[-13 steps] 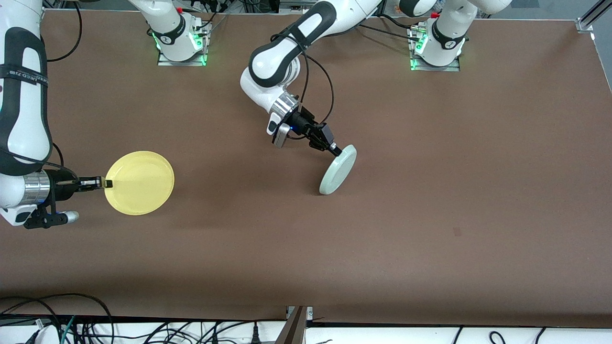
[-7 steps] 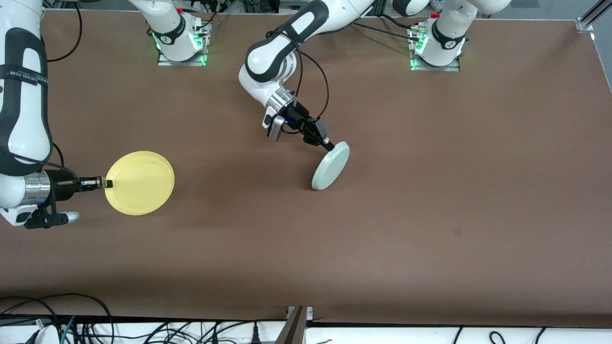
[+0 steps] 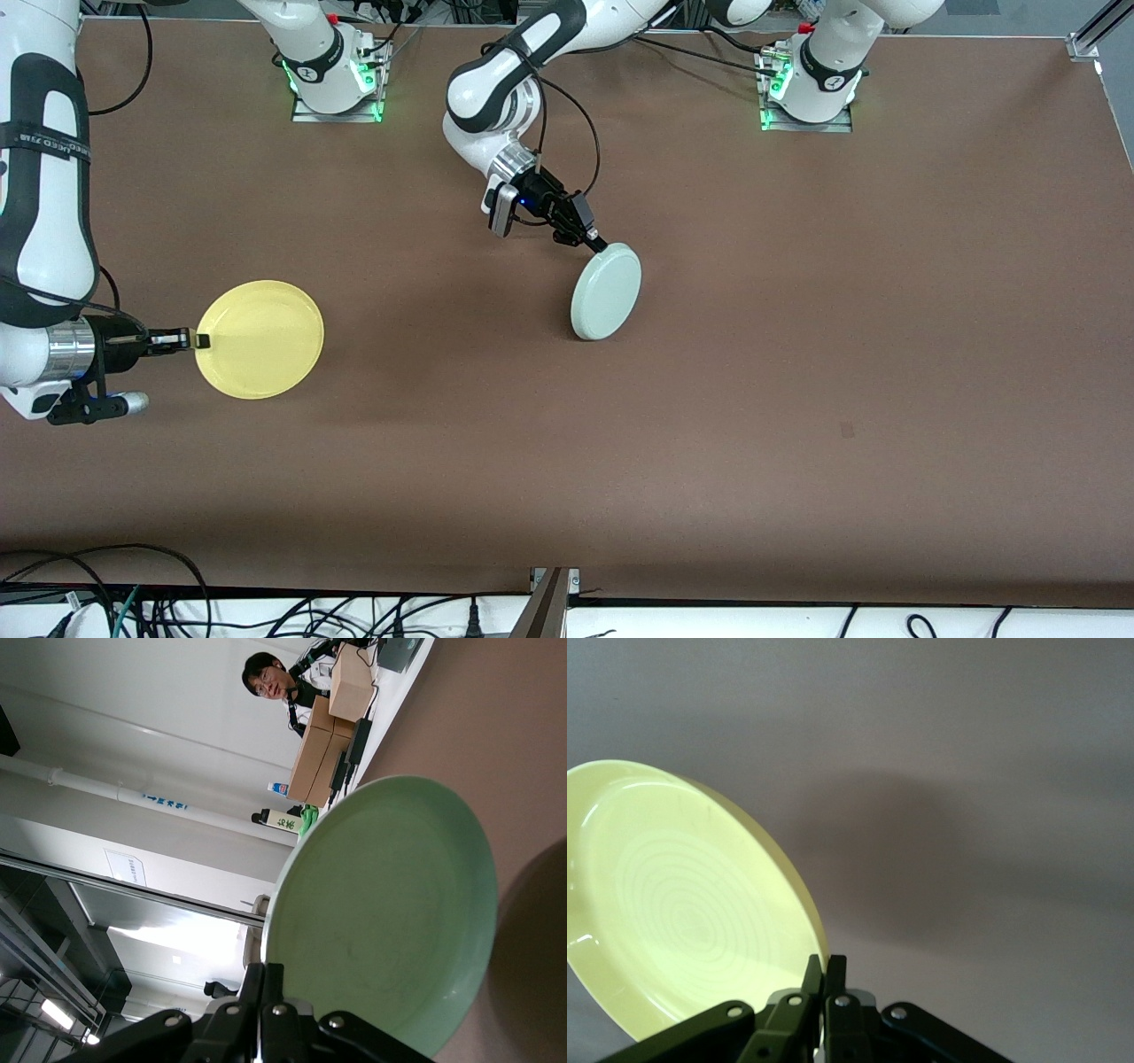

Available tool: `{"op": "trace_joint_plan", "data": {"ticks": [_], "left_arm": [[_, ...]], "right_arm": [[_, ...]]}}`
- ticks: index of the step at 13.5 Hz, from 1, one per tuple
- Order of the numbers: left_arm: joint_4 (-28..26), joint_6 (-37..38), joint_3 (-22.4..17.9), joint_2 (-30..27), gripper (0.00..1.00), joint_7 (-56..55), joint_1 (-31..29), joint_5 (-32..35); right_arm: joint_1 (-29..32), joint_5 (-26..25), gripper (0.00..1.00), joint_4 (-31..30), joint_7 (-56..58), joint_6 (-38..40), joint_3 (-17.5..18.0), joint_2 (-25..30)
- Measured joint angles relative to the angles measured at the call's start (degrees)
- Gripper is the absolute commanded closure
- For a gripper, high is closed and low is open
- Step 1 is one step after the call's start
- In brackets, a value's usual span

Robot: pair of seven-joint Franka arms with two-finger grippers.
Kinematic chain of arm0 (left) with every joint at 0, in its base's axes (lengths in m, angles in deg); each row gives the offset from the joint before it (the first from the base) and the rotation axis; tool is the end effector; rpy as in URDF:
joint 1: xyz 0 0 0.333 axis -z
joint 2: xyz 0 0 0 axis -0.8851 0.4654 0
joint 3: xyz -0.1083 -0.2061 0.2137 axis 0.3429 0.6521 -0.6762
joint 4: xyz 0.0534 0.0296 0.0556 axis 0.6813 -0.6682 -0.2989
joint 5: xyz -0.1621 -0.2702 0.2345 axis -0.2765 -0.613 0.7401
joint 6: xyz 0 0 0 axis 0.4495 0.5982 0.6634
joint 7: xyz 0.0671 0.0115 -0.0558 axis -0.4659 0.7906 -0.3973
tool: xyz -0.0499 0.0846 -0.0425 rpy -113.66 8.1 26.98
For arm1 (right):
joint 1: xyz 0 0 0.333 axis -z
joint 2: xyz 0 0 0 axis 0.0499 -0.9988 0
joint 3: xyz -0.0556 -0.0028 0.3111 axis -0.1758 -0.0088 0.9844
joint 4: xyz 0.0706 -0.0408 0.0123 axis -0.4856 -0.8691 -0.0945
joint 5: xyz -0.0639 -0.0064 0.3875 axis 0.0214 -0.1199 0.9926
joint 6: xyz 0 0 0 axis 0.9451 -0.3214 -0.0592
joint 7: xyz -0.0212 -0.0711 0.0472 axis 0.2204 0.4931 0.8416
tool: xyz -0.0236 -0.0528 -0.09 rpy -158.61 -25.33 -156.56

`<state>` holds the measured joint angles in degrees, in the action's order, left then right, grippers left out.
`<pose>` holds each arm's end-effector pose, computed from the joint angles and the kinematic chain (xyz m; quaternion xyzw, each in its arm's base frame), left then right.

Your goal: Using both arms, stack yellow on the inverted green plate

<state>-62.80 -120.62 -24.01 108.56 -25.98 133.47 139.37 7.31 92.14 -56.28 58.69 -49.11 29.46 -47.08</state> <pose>0.3285 -0.5950 0.1609 -0.7183 0.1637 -0.3257 0.5926 0.6958 -0.0586 0.3808 -0.9818 -0.0527 0.1393 0.1179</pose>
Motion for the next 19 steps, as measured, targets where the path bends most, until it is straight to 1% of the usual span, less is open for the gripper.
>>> {"op": "trace_joint_plan", "data": {"ticks": [2,4,7,9,11,12,14,16,19], "left_arm": [[0.0,-0.1,0.4,0.3,0.0,-3.5,0.7,-0.5],[0.2,-2.3,1.8,0.3,0.0,-9.5,1.0,-1.3],[0.4,-9.5,5.4,0.3,0.0,-22.8,1.2,-3.0],[0.9,-15.2,6.3,0.3,0.0,-30.7,1.6,-5.4],[2.7,-18.9,6.3,0.1,0.0,-35.2,1.4,-10.4],[4.4,-20.2,6.1,-0.1,0.0,-35.7,0.7,-13.8],[7.8,-22.6,5.9,-1.4,0.0,-33.5,-3.6,-21.5],[10.6,-24.7,6.0,-2.7,0.0,-28.0,-10.3,-27.7],[15.0,-25.7,6.3,-3.8,0.0,-16.0,-20.1,-36.4]], "right_arm": [[0.1,0.0,0.98,0.0,0.0,0.0,0.0,0.0],[0.2,0.0,0.99,0.0,0.0,0.0,0.0,0.0],[0.3,0.0,0.98,0.0,0.0,0.0,0.0,0.0],[0.3,0.0,0.98,0.0,0.0,0.0,0.0,-0.1],[0.3,0.0,0.98,0.0,0.0,0.0,0.0,-0.1],[0.3,0.0,0.98,0.0,0.0,0.0,0.0,-0.1],[0.3,0.0,0.98,0.0,0.0,0.0,0.1,-0.1],[0.3,0.0,0.99,0.0,0.0,0.0,0.2,-0.1],[0.0,0.0,0.99,0.0,0.0,0.0,0.6,-0.1]]}}
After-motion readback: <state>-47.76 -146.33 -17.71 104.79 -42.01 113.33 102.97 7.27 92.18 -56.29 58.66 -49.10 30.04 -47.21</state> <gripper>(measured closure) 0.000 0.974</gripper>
